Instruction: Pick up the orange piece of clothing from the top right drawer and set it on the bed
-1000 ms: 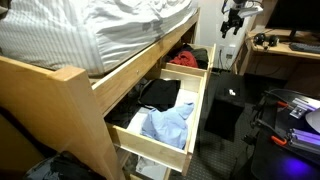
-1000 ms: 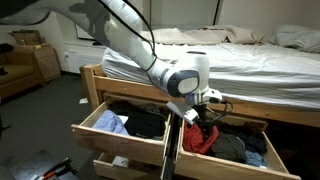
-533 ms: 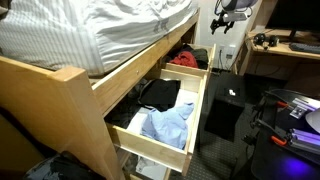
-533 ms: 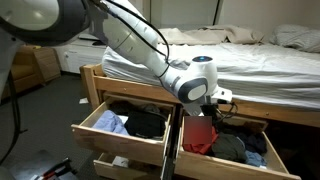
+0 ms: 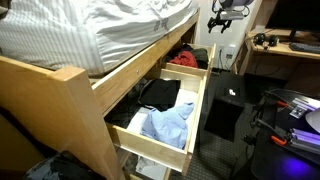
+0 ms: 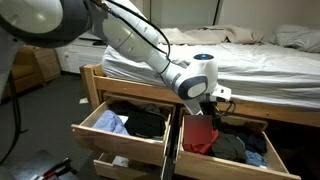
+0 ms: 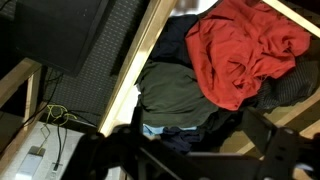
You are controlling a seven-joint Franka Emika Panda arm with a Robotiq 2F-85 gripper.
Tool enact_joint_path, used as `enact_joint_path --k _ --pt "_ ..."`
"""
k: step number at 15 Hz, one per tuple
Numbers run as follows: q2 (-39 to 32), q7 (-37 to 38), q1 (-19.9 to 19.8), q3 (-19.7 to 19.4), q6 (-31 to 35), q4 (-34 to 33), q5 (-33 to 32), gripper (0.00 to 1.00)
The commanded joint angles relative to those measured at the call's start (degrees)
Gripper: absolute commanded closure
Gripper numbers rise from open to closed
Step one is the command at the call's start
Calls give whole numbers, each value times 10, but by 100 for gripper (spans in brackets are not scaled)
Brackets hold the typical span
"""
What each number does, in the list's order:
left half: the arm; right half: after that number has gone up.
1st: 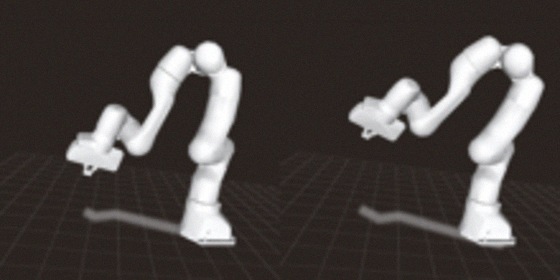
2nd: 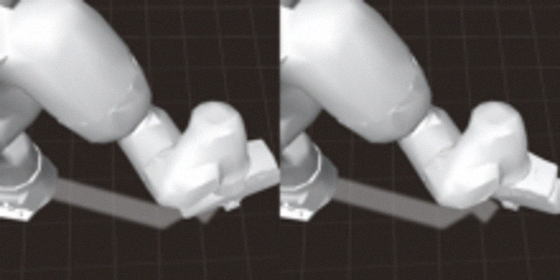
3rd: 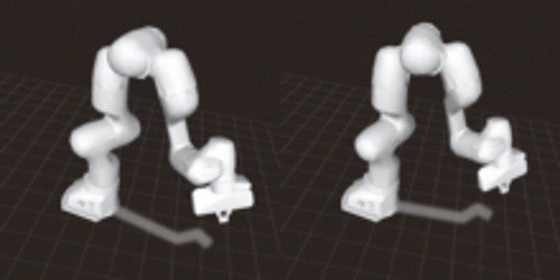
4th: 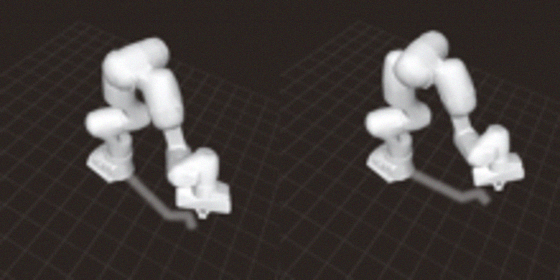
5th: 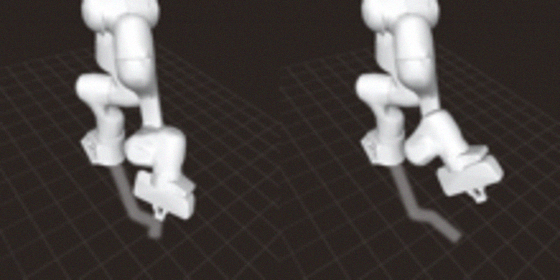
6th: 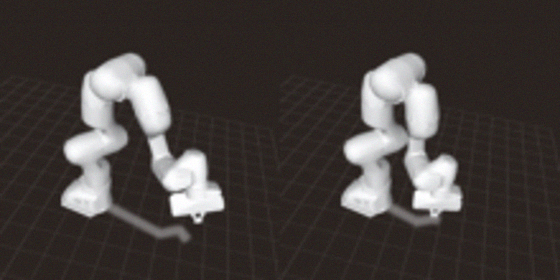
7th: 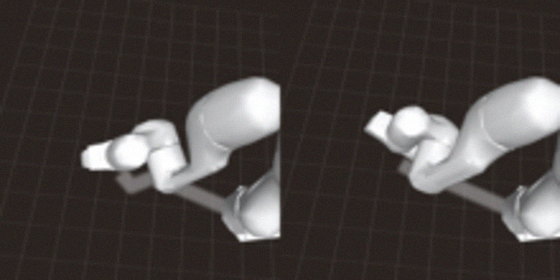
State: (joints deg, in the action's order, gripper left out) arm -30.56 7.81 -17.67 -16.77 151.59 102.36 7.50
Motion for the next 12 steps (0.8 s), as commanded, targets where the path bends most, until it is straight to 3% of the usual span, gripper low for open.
enact_joint_path --k 1,8,9,12 --pt "-87 58 6 6 -23 -90 0 0" --pt "-243 110 2 30 -102 -273 6 0" --pt "-210 107 10 25 -61 -214 4 0" --pt "-241 110 8 26 -82 -258 3 0"
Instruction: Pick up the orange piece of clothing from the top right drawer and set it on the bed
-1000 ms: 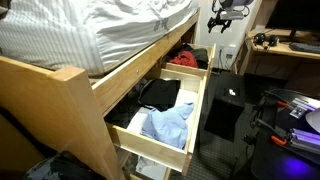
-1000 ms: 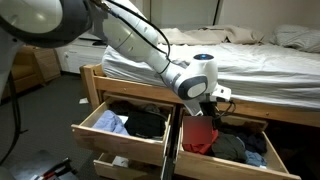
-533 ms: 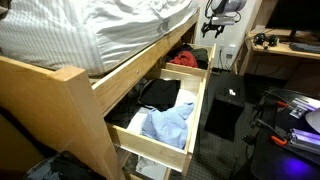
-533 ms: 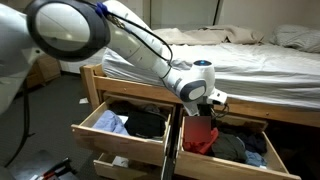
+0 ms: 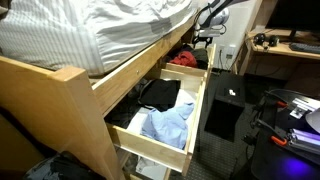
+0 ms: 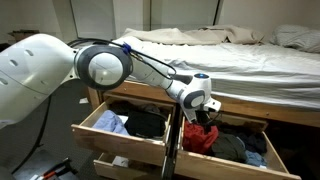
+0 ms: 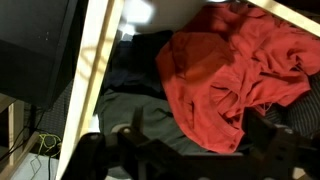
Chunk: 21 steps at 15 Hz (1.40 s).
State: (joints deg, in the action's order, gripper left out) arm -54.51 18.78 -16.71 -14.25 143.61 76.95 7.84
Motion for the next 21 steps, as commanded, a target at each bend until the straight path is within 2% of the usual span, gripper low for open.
enact_joint_path --k 1,2,5,8,9,13,14,18,21 --pt "-3 0 -2 1 -3 -7 -1 0" --pt "-18 18 6 -11 -6 -19 -9 0" --pt "-104 81 -6 -4 11 -94 17 0" --pt "-160 135 -6 -9 13 -142 26 0" --pt "-115 115 -1 -4 14 -84 11 0" --pt "-131 121 -1 -4 17 -96 11 0" --pt "-130 133 -3 -13 72 -66 16 0" --pt "-203 179 -18 -30 117 -104 32 0" --pt "-207 193 -29 -23 195 -78 40 0"
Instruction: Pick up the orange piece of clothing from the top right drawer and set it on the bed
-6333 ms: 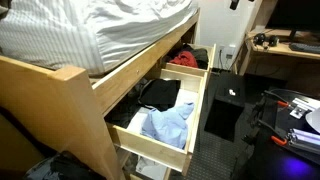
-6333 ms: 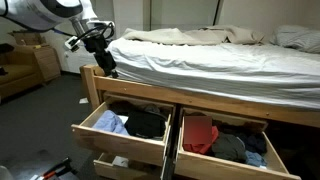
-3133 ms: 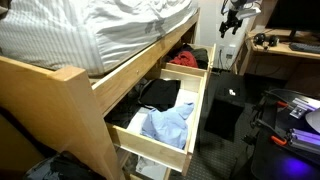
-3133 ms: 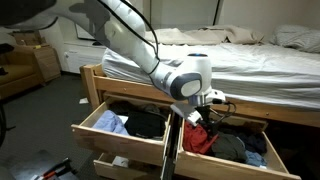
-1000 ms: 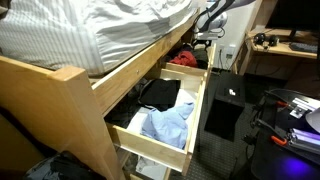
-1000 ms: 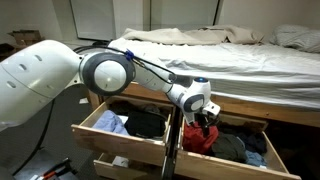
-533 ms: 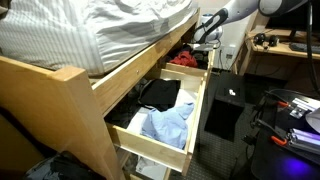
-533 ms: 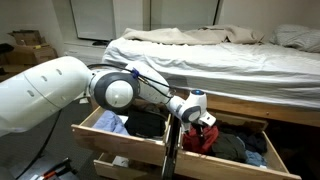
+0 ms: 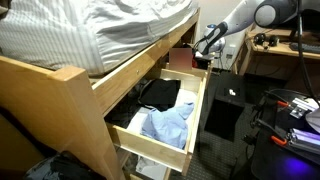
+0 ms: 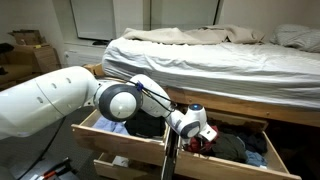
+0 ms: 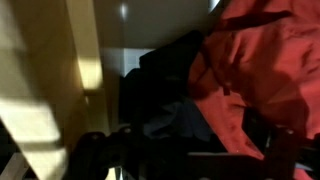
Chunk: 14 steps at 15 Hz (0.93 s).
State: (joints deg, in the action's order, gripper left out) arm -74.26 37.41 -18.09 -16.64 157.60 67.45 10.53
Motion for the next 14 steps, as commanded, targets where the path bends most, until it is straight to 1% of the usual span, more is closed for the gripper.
enact_joint_path --k 1,2,3,4,6,7,8,9,10,11,12,13,14 --pt "-3 6 -19 3 84 34 16 0" --pt "4 -2 -26 11 110 50 19 0" --pt "-14 15 -5 2 76 8 11 0" --pt "-14 15 -7 5 92 11 12 0" --pt "-14 15 -10 7 99 12 12 0" --pt "-22 48 32 -9 66 -55 37 0" --pt "-21 25 16 21 89 -66 38 0" --pt "-9 -9 -5 66 84 -87 37 0" --pt "-11 -9 0 83 78 -117 43 0" --pt "-15 -20 -2 111 63 -157 48 0" --pt "-9 14 9 70 93 -98 27 0" --pt "-9 8 10 88 83 -125 31 0" --pt "-9 6 11 97 77 -141 33 0"
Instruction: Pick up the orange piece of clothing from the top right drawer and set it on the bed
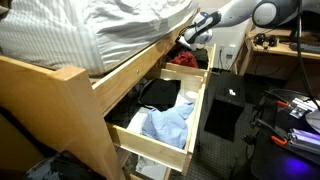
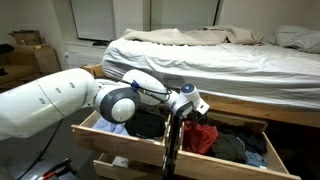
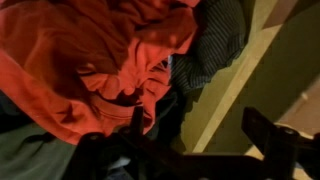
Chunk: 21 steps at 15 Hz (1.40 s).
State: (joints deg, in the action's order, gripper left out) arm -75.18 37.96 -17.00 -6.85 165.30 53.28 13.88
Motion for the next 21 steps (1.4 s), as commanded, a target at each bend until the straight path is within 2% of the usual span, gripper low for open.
enact_joint_path --k 1,3,4,6,7,8,12,13,14,16,17,18,19,21 --pt "0 0 0 3 -2 -5 0 0" --pt "-2 -1 -5 3 -2 -7 0 0" --pt "-4 7 -3 -3 -37 -12 -3 0" --pt "-10 -14 -11 9 -120 -31 12 0" --pt "-14 -2 -8 0 -159 -39 8 0" --pt "-4 0 -5 2 -101 -13 0 0" --pt "-4 0 -5 2 -107 -15 0 0" --pt "3 -7 -4 -5 -142 -8 -10 0" --pt "4 -29 -17 10 -159 -3 -9 0" --pt "-3 -7 -13 -21 -185 3 -18 0" --pt "-11 23 -2 -54 -187 4 -29 0" --pt "-15 47 4 -90 -159 26 -40 0" --pt "-10 14 -6 -46 -174 1 -22 0" --pt "-16 20 -9 -56 -171 3 -25 0"
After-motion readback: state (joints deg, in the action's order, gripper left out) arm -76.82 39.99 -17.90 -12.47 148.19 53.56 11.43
